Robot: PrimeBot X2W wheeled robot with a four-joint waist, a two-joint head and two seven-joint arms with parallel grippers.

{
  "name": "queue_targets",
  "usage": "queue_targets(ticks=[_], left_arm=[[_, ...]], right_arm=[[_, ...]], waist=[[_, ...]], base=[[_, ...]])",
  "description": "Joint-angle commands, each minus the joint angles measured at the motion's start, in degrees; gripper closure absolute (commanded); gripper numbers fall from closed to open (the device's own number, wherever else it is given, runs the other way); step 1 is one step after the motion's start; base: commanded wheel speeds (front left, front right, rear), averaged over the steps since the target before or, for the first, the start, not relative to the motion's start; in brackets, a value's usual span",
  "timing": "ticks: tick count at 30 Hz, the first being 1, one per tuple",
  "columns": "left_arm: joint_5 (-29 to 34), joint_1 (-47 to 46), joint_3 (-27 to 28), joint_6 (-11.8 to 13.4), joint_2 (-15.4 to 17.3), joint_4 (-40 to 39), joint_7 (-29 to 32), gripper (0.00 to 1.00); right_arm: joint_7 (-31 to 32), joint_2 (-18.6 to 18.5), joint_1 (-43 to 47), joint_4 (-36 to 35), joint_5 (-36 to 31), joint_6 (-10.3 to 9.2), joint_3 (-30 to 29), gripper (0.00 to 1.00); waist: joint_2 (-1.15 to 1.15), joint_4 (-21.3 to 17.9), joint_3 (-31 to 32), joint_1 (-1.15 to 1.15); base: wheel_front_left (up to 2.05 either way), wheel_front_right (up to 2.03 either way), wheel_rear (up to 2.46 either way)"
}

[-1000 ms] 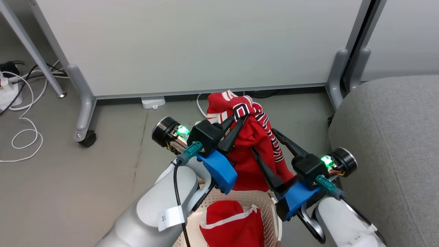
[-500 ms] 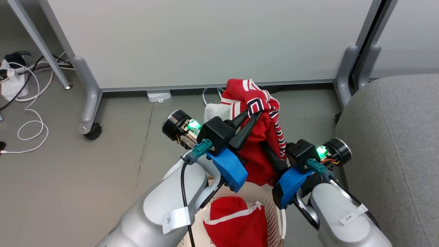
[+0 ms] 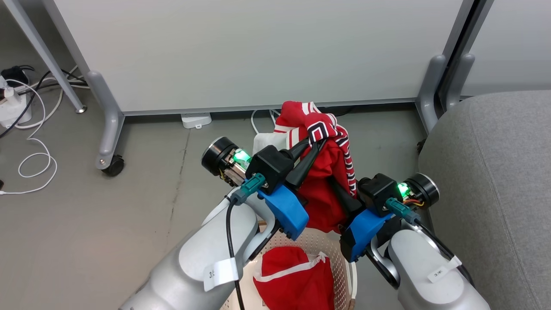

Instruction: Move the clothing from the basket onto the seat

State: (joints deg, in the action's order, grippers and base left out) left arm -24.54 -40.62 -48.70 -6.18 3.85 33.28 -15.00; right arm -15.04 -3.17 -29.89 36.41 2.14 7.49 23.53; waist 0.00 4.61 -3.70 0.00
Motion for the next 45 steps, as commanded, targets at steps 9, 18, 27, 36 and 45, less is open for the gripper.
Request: queue_targets(ticks=[9, 18, 27, 36, 45], left_arm=[[0.4, -0.4, 1.0, 0.4, 0.0, 0.1, -0.3, 0.0], [1.5, 0.3, 1.7, 0.5, 0.1, -0.7, -0.3, 0.0], [2.6, 1.1, 2.3, 0.6, 0.3, -1.3, -0.3, 0.0], [3.7, 2.9, 2.3, 0.4, 0.4, -3.0, -0.2, 0.0], [5.1, 3.5, 1.2, 0.1, 0.2, -4.2, -0.2, 0.0]], right_arm=[[-0.2, 0.2, 0.7, -0.6, 0.7, 0.01, 0.4, 1.0], [-0.2, 0.2, 1.1, -1.3, 1.2, 0.01, 0.3, 1.0], [-0.2, -0.1, 2.2, -2.8, 1.3, 0.01, -2.2, 1.0], [-0.2, -1.4, 3.0, -6.3, 0.8, 0.01, -7.4, 1.0], [-0.2, -2.4, 4.0, -11.5, 0.1, 0.01, -14.1, 1.0]], waist=[[0.0, -0.1, 0.1, 0.0], [0.0, -0.1, 0.0, 0.0], [0.0, -0.9, -0.4, 0.0], [0.0, -5.0, -2.6, 0.0], [0.0, -11.7, -6.1, 0.0]], base=[[0.0, 0.0, 0.0], [0.0, 0.0, 0.0], [0.0, 0.0, 0.0], [0.0, 0.0, 0.0], [0.0, 0.0, 0.0]])
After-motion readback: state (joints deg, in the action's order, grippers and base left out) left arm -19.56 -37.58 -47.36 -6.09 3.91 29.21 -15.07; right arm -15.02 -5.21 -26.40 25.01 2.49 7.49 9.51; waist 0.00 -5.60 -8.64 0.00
